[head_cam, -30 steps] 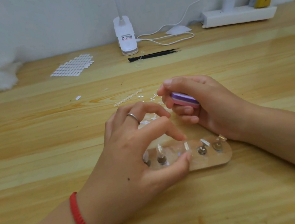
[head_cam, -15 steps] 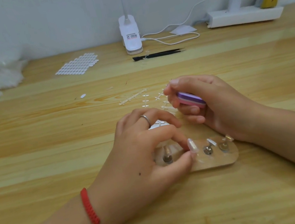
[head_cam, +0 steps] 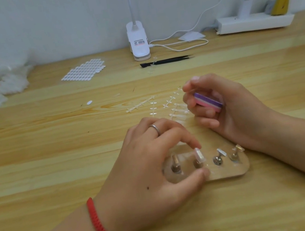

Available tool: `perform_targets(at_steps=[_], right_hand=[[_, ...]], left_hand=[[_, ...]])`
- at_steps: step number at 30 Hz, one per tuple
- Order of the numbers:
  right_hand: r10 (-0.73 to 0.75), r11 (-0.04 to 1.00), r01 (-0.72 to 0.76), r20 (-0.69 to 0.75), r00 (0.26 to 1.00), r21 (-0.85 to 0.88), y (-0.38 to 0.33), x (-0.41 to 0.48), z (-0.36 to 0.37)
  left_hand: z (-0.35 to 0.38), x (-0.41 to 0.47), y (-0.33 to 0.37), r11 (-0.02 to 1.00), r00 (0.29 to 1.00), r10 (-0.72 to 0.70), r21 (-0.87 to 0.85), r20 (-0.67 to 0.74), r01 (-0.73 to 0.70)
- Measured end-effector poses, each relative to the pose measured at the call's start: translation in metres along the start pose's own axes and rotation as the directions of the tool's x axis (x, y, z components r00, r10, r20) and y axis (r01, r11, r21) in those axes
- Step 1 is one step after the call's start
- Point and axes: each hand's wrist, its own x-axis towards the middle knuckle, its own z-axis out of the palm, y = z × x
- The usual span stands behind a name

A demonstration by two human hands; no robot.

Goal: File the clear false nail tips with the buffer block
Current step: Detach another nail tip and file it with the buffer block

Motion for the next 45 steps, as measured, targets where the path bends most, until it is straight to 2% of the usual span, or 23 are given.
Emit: perform_targets(at_steps=[4,12,23,27,28,30,32,35,37,40,45], right_hand=[[-0.044,0.999,0.045,-0.045,0.998,0.017,-0.003,-0.002,0.0],[-0.058,0.998,0.061,-0.121,0.991,0.02,-0.001,0.001,-0.001],[-0.044,0.999,0.044,-0.11,0.993,0.001,-0.001,0.002,-0.001],[-0.042,0.999,0.044,-0.095,0.995,0.017,-0.001,0.002,-0.002],[-0.041,0.999,0.044,-0.09,0.995,0.028,-0.001,0.002,-0.002],[-0.04,0.998,0.044,-0.086,0.996,0.043,-0.001,0.002,-0.002],[-0.035,0.998,0.039,-0.091,0.995,0.041,-0.001,0.002,-0.002],[-0.029,0.998,0.034,-0.107,0.994,0.046,-0.001,0.003,-0.002],[-0.026,0.998,0.032,-0.113,0.993,0.052,-0.001,0.002,-0.002],[-0.023,0.998,0.03,-0.116,0.993,0.057,-0.002,0.003,-0.001],[-0.016,0.998,0.024,-0.122,0.992,0.062,-0.001,0.003,-0.001]], left_hand=[[-0.003,-0.002,0.001,0.998,0.998,0.022,0.055,0.05,-0.024],[-0.003,-0.006,0.004,0.993,0.999,0.005,0.119,0.035,-0.009],[-0.01,-0.002,0.004,0.997,0.995,-0.044,0.068,0.092,0.038],[-0.02,0.006,0.001,0.987,0.981,-0.083,-0.12,0.175,0.105],[-0.024,0.01,-0.002,0.974,0.981,-0.092,-0.187,0.172,0.124],[-0.032,0.02,-0.015,0.954,0.991,-0.111,-0.27,0.078,0.128],[-0.037,0.033,-0.031,0.978,0.99,-0.141,-0.157,-0.009,0.138],[-0.03,0.046,-0.046,0.976,0.986,-0.146,0.176,0.075,0.131],[-0.023,0.047,-0.05,0.972,0.985,-0.139,0.204,0.103,0.116],[-0.019,0.047,-0.051,0.982,0.993,-0.108,0.164,0.056,0.097],[-0.014,0.042,-0.05,0.967,0.984,-0.174,-0.191,-0.027,0.166]])
